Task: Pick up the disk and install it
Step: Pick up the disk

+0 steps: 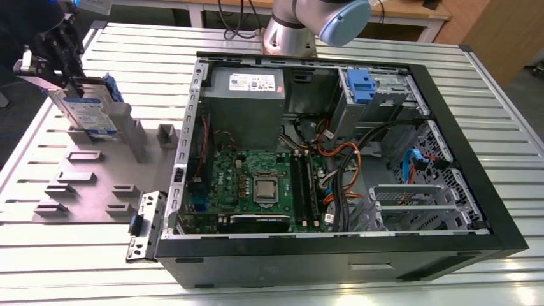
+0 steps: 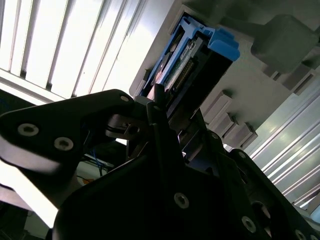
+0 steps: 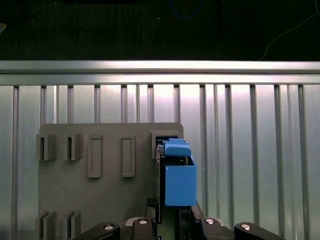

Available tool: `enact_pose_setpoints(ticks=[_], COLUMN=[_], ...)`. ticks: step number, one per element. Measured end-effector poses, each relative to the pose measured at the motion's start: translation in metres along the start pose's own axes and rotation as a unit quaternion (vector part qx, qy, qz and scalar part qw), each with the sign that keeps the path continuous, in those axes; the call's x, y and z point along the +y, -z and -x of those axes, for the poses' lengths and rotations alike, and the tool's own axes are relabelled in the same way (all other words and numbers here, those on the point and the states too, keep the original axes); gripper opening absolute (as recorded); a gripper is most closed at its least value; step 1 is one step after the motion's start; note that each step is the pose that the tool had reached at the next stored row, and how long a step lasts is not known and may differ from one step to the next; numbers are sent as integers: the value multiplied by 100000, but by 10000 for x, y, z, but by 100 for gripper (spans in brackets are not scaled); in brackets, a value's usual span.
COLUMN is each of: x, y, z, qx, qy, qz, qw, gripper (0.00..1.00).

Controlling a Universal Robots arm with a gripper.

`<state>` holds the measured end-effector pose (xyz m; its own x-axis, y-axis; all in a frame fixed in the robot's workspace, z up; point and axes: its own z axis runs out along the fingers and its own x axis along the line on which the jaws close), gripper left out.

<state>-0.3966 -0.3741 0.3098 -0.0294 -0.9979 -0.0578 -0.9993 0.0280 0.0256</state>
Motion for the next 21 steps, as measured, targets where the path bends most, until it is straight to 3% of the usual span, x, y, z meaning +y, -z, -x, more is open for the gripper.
enact_pose_setpoints(ticks=[9,14,21], x=[0,3,7], y=[1,91,265], z=[0,6,15], qx=[-1,-25,-55], qy=[-6,-6,-7], qz=[-3,-1,6], qw=[100000,100000,100000], gripper=[35,35,35])
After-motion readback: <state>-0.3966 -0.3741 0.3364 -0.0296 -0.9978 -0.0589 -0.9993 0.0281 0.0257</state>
